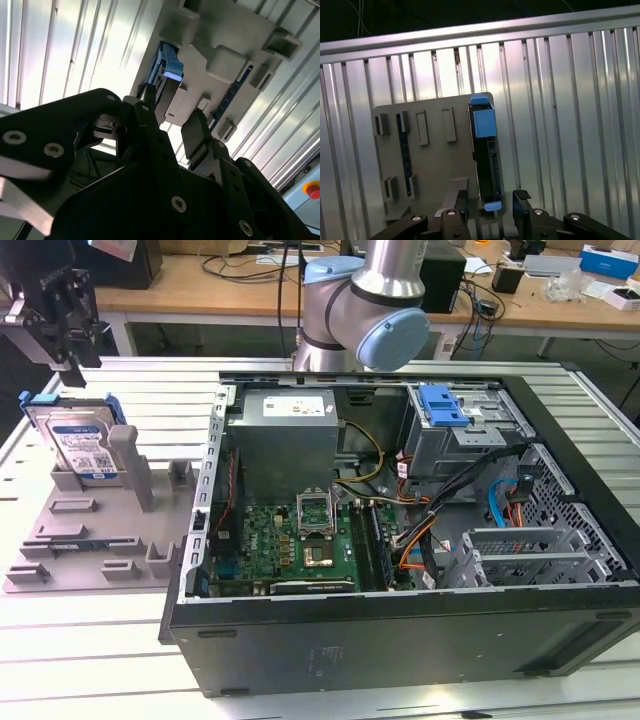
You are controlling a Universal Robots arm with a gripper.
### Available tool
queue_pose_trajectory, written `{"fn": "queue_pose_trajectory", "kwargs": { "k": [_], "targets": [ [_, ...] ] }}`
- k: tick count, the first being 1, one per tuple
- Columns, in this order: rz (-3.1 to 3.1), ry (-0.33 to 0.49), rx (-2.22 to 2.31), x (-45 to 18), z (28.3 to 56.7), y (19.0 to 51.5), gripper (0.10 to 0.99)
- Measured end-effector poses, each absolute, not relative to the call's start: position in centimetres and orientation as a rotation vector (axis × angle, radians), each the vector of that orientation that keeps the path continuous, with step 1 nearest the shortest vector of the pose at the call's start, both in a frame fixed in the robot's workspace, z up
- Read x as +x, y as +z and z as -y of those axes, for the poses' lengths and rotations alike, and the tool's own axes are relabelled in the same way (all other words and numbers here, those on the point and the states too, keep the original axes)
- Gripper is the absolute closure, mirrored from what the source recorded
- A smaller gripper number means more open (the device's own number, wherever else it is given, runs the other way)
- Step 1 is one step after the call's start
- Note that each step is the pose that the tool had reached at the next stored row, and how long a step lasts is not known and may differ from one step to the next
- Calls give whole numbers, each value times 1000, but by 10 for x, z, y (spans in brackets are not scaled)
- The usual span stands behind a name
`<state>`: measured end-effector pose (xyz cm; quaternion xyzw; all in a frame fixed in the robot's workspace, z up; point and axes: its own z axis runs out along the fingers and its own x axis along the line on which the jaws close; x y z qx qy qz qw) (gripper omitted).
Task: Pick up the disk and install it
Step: 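Pick up the disk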
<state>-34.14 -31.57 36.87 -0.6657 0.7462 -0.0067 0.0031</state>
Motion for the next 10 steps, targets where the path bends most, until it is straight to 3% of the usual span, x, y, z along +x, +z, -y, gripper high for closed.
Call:
{"fn": "queue_pose_trajectory", "kwargs": {
  "k": [10],
  "targets": [
    [-2324, -21, -2105, -346, 315, 369, 604]
  ]
}}
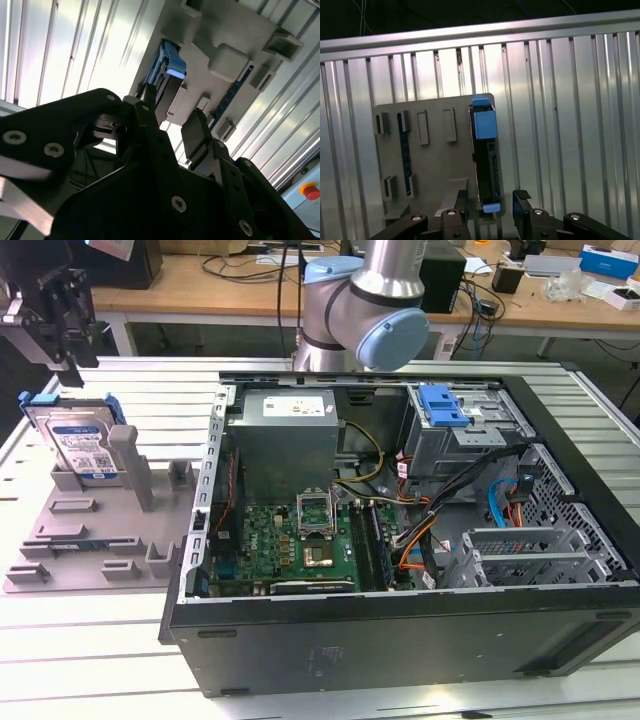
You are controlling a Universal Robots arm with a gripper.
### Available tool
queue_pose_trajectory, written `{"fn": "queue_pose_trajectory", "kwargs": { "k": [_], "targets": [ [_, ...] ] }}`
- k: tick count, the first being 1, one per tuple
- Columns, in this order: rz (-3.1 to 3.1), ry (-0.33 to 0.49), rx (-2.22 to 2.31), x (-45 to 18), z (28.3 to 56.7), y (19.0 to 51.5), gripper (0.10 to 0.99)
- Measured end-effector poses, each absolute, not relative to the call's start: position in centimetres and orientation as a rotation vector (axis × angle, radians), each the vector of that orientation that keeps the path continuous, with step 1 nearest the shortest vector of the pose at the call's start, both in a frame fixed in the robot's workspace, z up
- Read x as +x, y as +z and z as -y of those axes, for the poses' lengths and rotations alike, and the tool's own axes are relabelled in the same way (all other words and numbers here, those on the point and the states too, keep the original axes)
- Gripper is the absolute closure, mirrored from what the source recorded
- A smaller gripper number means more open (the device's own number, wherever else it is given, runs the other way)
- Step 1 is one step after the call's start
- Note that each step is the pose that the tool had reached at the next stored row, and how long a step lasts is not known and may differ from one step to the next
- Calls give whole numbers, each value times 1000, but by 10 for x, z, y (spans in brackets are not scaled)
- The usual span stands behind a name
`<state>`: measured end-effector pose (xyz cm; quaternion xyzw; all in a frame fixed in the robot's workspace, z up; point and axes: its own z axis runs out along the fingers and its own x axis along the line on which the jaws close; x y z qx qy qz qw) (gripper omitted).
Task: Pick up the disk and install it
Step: 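Pick up the disk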
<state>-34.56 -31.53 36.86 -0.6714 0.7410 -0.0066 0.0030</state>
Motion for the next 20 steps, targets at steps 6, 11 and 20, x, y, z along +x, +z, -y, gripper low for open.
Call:
{"fn": "queue_pose_trajectory", "kwargs": {
  "k": [6, 11, 20],
  "targets": [
    [-2316, -19, -2115, -368, 311, 367, 604],
    [-2305, -19, -2128, -383, 308, 364, 604],
    [-2225, -7, -2222, -390, 308, 356, 604]
  ]
}}
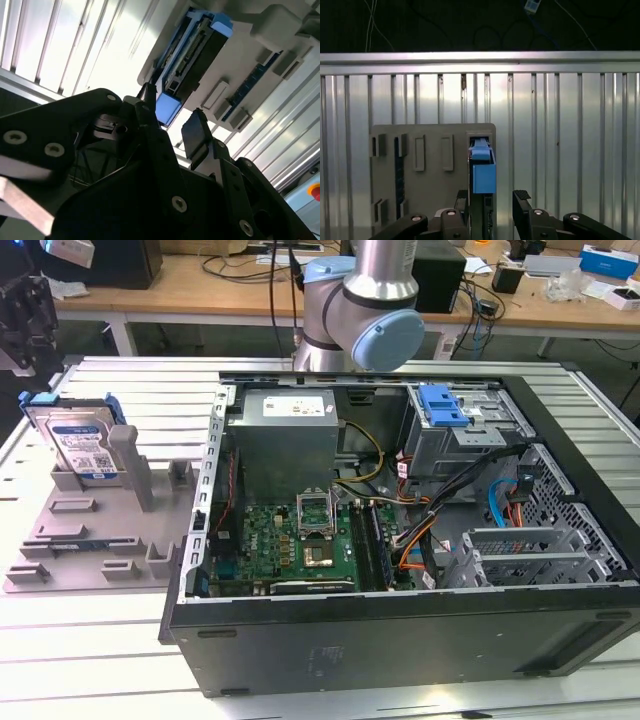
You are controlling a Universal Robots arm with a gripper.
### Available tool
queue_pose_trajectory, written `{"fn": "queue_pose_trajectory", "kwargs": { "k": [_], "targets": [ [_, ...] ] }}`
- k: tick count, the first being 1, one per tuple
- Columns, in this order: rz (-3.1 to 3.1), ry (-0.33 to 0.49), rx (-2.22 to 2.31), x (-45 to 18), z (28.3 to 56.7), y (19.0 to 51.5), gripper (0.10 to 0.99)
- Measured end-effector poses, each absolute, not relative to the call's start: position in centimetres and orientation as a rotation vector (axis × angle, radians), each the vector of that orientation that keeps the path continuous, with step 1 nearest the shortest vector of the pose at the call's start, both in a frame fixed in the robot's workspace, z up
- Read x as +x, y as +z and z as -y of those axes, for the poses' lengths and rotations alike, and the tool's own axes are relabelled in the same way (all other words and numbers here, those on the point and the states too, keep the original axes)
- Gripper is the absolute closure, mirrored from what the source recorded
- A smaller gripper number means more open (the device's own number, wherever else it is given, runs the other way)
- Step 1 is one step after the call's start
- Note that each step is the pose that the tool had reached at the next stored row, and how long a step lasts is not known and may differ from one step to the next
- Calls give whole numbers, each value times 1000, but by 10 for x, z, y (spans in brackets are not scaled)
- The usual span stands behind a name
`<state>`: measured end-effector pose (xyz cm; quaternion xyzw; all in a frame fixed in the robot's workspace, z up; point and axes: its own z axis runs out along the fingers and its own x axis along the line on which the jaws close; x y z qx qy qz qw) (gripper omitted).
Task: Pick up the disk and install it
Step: 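Pick up the disk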
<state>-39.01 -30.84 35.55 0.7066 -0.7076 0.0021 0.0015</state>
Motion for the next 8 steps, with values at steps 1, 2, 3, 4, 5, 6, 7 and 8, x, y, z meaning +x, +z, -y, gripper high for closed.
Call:
{"fn": "queue_pose_trajectory", "kwargs": {
  "k": [1, 2, 3, 4, 5, 6, 7, 8],
  "targets": [
    [2215, 5, 2223, -391, 308, 355, 604],
    [2207, 3, 2229, -391, 308, 354, 604],
    [2202, 0, 2230, -391, 309, 354, 604],
    [2200, -3, 2230, -391, 309, 353, 604],
    [2199, -4, 2230, -391, 309, 353, 604],
    [2199, -4, 2230, -391, 309, 353, 604],
    [2199, -4, 2230, -391, 309, 353, 604],
    [2199, -4, 2230, -391, 309, 353, 604]
  ]
}}
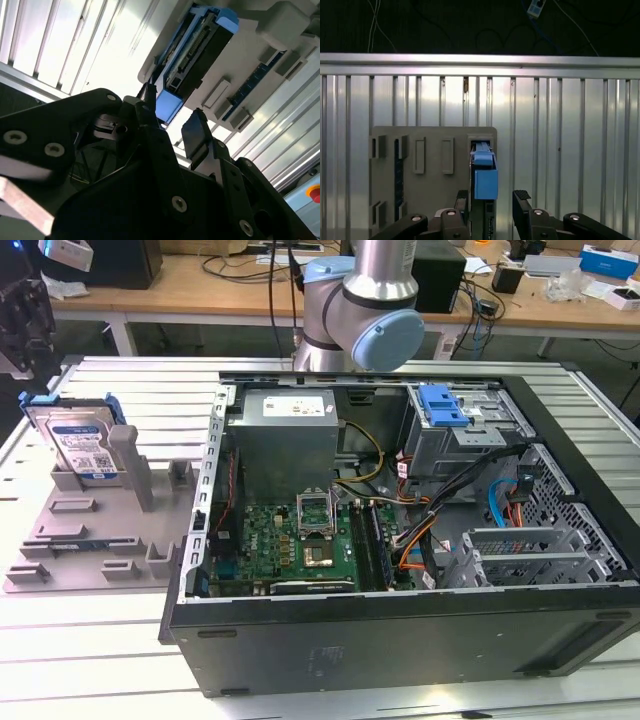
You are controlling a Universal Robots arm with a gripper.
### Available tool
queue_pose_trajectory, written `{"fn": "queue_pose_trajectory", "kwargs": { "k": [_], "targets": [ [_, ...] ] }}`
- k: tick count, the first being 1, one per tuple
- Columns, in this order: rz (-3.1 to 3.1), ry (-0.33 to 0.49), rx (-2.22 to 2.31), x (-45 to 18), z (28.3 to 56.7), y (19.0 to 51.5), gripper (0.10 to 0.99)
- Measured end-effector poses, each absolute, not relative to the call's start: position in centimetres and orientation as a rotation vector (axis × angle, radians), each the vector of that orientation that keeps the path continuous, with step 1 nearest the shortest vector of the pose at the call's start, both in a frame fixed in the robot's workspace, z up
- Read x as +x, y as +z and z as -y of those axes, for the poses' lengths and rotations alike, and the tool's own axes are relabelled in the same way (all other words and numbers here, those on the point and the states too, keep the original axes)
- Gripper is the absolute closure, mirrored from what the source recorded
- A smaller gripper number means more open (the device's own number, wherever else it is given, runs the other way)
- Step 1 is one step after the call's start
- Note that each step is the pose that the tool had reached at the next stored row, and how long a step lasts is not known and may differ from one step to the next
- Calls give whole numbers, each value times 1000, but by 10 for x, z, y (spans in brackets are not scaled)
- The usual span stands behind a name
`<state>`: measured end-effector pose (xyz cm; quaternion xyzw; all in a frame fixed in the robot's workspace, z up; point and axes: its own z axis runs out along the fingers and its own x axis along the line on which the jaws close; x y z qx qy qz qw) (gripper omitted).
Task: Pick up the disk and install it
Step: 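Pick up the disk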
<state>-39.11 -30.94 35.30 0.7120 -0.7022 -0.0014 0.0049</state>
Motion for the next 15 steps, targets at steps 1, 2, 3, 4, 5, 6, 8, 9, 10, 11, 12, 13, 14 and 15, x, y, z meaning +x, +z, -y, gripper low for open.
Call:
{"fn": "queue_pose_trajectory", "kwargs": {
  "k": [1, 2, 3, 4, 5, 6, 8, 9, 10, 11, 12, 13, 14, 15],
  "targets": [
    [2199, -4, 2230, -391, 309, 353, 604],
    [2199, -4, 2230, -391, 310, 353, 604],
    [2199, -4, 2230, -391, 310, 352, 604],
    [2199, -4, 2230, -391, 310, 352, 604],
    [2199, -4, 2230, -391, 310, 351, 604],
    [2199, -4, 2230, -391, 310, 350, 604],
    [2199, -4, 2230, -391, 310, 349, 604],
    [2199, -4, 2230, -391, 310, 348, 604],
    [2199, -4, 2230, -391, 310, 347, 604],
    [2199, -4, 2230, -391, 310, 345, 604],
    [2199, -4, 2230, -391, 310, 345, 604],
    [2199, -4, 2229, -391, 310, 344, 604],
    [2199, -3, 2229, -391, 311, 343, 604],
    [2199, -3, 2229, -391, 311, 342, 604]
  ]
}}
